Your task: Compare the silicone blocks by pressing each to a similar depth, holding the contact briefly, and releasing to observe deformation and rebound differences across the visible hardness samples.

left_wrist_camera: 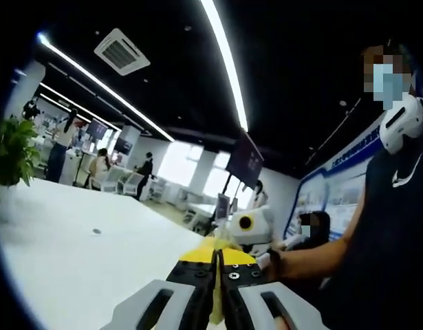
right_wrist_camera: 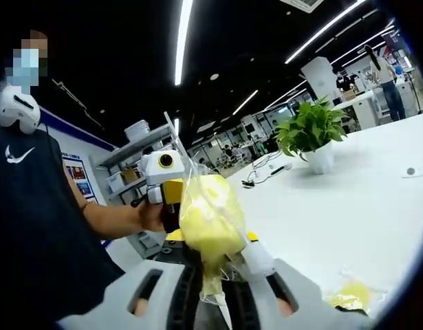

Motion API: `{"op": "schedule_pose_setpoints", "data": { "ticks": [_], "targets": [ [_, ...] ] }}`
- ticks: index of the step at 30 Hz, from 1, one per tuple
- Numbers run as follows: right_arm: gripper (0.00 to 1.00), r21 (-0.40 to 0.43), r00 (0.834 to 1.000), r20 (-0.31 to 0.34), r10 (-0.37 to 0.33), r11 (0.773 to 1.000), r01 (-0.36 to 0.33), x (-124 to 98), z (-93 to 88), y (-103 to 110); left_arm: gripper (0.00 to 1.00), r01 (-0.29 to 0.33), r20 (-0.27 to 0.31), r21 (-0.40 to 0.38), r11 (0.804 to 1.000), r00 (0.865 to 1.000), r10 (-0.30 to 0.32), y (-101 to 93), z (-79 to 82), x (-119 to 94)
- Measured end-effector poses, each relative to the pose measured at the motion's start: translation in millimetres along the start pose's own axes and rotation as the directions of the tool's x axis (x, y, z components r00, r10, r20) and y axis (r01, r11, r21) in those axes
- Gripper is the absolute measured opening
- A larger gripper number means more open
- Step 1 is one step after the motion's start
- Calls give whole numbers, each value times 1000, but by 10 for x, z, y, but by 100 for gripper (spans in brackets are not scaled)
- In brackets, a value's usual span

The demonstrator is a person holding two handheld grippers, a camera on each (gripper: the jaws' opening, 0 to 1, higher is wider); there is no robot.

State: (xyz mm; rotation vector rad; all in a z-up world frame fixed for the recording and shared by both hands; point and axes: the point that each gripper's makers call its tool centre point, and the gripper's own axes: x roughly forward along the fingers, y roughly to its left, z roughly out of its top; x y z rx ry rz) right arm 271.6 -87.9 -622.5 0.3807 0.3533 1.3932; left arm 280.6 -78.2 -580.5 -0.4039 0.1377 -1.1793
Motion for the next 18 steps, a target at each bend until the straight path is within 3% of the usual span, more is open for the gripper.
{"op": "schedule_pose_setpoints", "data": {
  "ticks": [4, 7, 12, 16, 18],
  "targets": [
    [5, -7, 1000, -30, -1, 1000, 0, -7, -63, 14, 0, 6, -24, -18, 1000, 1000, -6, -14, -64, -14],
    [6, -6, 999, -47, -5, 1000, 4, 4, -126, 13, 0, 0, -73, -105, 995, 997, -8, -17, -126, -51],
    [9, -44, 1000, -30, -2, 999, 1, 15, -114, 5, 0, -11, -57, -83, 997, 998, 7, -15, -115, -52],
    [8, 21, 999, -35, -11, 1000, 12, 39, -118, -26, 0, -18, -50, -14, 1000, 999, 17, 17, -113, -57],
    [7, -27, 999, -44, -10, 1000, 9, 38, -128, -25, 0, -2, -64, -20, 1000, 998, 1, -7, -133, -67]
  ]
}}
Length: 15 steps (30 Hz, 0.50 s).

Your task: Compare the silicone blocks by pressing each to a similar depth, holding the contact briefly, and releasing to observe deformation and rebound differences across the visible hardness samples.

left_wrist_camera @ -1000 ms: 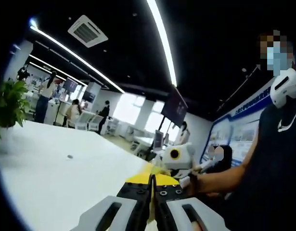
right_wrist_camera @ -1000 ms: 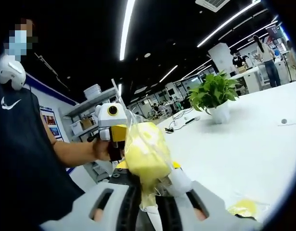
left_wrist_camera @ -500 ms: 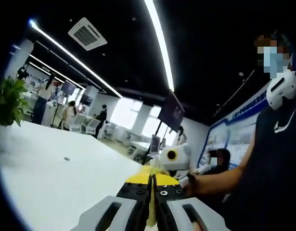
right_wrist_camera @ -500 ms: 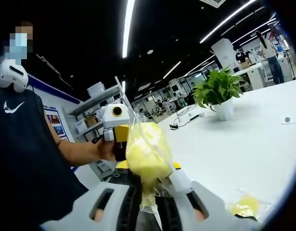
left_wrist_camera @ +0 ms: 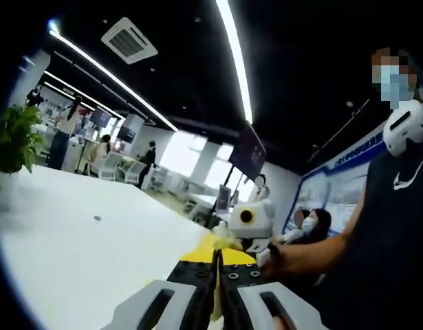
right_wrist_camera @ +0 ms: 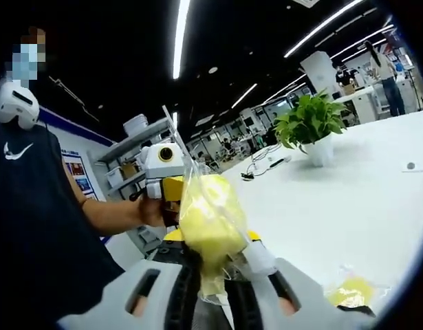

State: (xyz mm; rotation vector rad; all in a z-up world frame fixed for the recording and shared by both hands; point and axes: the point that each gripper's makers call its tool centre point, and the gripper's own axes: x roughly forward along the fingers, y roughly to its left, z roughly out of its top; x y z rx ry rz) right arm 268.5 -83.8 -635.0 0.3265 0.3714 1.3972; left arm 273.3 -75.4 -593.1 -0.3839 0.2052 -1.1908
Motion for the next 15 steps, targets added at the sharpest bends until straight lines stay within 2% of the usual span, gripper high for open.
{"op": "schedule_pose_setpoints", "data": {
  "ticks": [2, 3, 5, 11, 15],
  "targets": [
    [6, -16, 1000, -9, -6, 1000, 6, -2, -11, -4, 0, 4, -2, 35, 999, 1000, -4, 3, -17, -4],
    [5, -22, 1000, -15, -7, 1000, 7, -4, -20, -11, 0, 5, -14, 78, 997, 1000, -4, 6, -43, 3],
    [5, -28, 1000, -16, -7, 1000, 7, -6, -24, -21, 0, 11, -14, 103, 995, 1000, -10, -8, -48, 7],
    [6, -17, 1000, -7, -15, 1000, 15, 10, -5, -44, 0, -13, -11, 106, 994, 1000, 14, 42, -9, 10],
    [7, -34, 1000, -10, -25, 999, 25, 6, -34, -65, 1, -24, -40, 89, 996, 999, 27, 71, -43, 25]
  ]
}}
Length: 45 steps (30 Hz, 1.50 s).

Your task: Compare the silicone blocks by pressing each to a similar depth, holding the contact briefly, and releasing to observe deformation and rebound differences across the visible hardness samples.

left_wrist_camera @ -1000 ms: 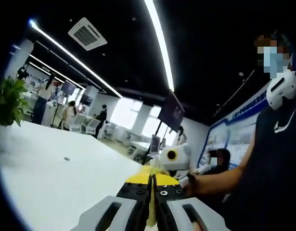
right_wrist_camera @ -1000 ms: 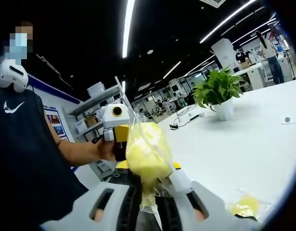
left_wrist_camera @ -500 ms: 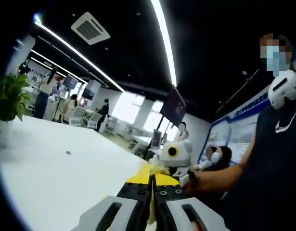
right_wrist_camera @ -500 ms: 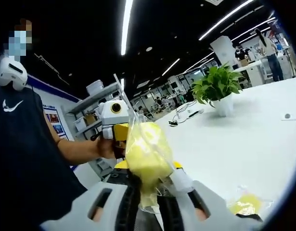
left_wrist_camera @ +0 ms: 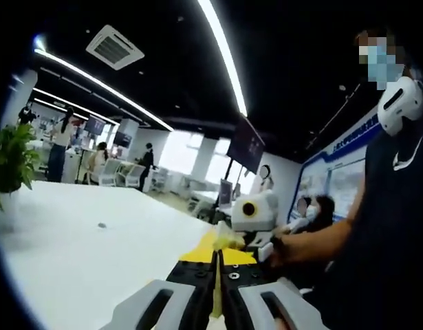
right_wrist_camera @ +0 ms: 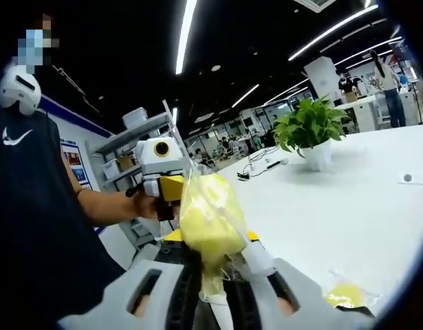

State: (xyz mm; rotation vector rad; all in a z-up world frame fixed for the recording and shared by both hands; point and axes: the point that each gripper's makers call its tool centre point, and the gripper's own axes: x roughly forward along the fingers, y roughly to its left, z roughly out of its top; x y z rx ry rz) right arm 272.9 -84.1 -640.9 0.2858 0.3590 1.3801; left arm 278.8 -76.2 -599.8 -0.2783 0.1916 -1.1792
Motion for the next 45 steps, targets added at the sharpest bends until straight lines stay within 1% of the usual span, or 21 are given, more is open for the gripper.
{"op": "schedule_pose_setpoints", "data": {
  "ticks": [3, 7, 9, 10, 11, 13, 15, 18, 20, 26, 29, 30, 31, 33, 34, 35, 37, 38, 39, 42, 45],
  "targets": [
    [7, -5, 1000, -11, -1, 1000, 1, -7, -32, -12, 2, -6, -27, 5, 1000, 1000, 6, 4, -37, 6],
    [8, -13, 1000, -7, -2, 1000, 2, -5, -30, -20, 1, -7, -26, 10, 1000, 1000, 7, 6, -40, 1],
    [9, -23, 1000, 7, 2, 1000, -2, 4, -5, -14, 0, -10, -15, -6, 1000, 1000, 10, 0, -14, -16],
    [9, -26, 1000, 15, 3, 1000, -3, 5, 11, -10, 0, -11, -4, -34, 999, 1000, 10, -1, 7, -23],
    [9, -44, 1000, 24, -1, 999, 2, 14, 32, -14, 0, -14, 1, -29, 999, 1000, 14, 1, 22, -30],
    [10, -36, 1000, 28, -4, 999, 5, 16, 39, -16, 0, -27, 4, -10, 1000, 1000, 27, -5, 34, -25],
    [11, -39, 999, 41, -5, 999, 6, 13, 56, -22, 0, -29, 8, -22, 999, 1000, 30, 3, 50, -27],
    [13, -46, 998, 58, -6, 999, 8, 9, 76, -18, 0, -22, 15, -31, 999, 1000, 23, -20, 72, -28],
    [14, -49, 997, 73, 5, 999, -1, 4, 94, 12, 0, 1, 31, -49, 999, 1000, 0, -55, 99, -48],
    [20, -39, 997, 71, -10, 999, 12, 17, 78, 2, 0, 27, 35, -44, 999, 999, -26, -107, 112, -42],
    [20, -60, 996, 84, -7, 998, 12, 14, 108, 13, 0, 5, 61, -42, 999, 998, -2, -76, 169, -59],
    [24, -62, 996, 85, -15, 998, 21, 16, 112, 2, 0, 3, 70, -46, 999, 998, 0, -70, 192, -68],
    [31, -76, 994, 94, -47, 996, 55, 16, 133, -54, 0, 5, 84, -49, 999, 997, -1, -67, 225, -77],
    [46, -83, 991, 110, -72, 993, 81, 14, 163, -95, 0, 7, 91, -53, 999, 996, -2, -61, 246, -82],
    [50, -87, 989, 114, -91, 991, 101, 0, 170, -128, 0, 5, 94, -55, 998, 996, 0, -53, 253, -85],
    [50, -95, 989, 110, -103, 989, 114, -16, 169, -148, 0, 2, 97, -57, 998, 995, 3, -45, 257, -89],
    [51, -101, 989, 116, -96, 989, 108, -37, 188, -121, 0, 5, 108, -67, 998, 994, 2, -37, 267, -105],
    [55, -97, 987, 125, -97, 989, 110, -47, 211, -112, 0, 4, 114, -72, 997, 993, 4, -33, 273, -112],
    [62, -99, 986, 130, -106, 988, 119, -51, 223, -123, 0, 2, 116, -73, 997, 993, 7, -31, 275, -113],
    [79, -114, 978, 135, -159, 978, 175, -90, 244, -220, 0, -4, 121, -82, 997, 993, 14, -16, 269, -125],
    [92, -112, 969, 155, -194, 971, 212, -141, 299, -287, 0, -8, 127, -87, 996, 992, 19, -10, 271, -136]
  ]
}}
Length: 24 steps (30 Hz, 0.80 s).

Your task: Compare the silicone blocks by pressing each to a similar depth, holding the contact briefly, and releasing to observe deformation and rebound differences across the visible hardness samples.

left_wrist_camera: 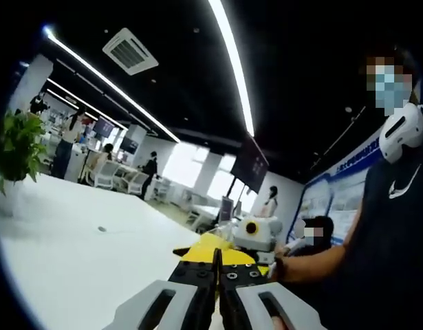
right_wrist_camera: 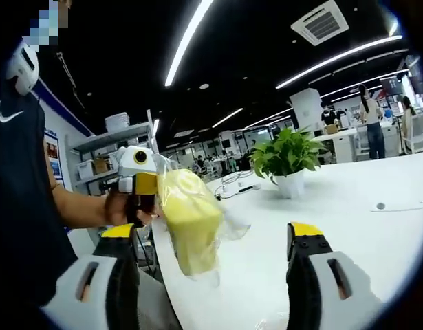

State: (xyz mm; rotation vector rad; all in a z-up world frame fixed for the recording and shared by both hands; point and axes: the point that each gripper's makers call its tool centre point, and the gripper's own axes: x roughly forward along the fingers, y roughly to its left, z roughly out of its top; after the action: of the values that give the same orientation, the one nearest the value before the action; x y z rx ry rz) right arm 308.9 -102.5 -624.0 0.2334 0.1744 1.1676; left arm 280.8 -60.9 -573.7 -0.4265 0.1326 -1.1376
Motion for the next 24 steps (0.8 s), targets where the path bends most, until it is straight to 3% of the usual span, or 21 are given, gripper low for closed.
{"op": "schedule_pose_setpoints", "data": {
  "ticks": [1, 10, 15, 18, 24],
  "targets": [
    [96, -5, 1000, 12, -15, 1000, 15, -19, 30, -30, 0, -7, 6, -2, 1000, 1000, 7, 9, 11, -10],
    [96, -31, 997, 13, -74, 997, 74, -177, 74, -173, 0, -19, 39, -27, 999, 999, 20, 88, 78, -65],
    [96, -34, 989, 20, -148, 988, 148, -340, 48, -339, 0, -42, 69, -100, 994, 996, 49, 201, 84, -108],
    [96, -43, 979, -47, -199, 979, 197, -455, -139, -467, 0, -64, 82, -148, 987, 994, 77, 287, 64, -140],
    [96, -75, 958, -97, -270, 962, 264, -676, -382, -605, 0, -124, 52, -218, 968, 989, 138, 468, -81, -189]
  ]
}}
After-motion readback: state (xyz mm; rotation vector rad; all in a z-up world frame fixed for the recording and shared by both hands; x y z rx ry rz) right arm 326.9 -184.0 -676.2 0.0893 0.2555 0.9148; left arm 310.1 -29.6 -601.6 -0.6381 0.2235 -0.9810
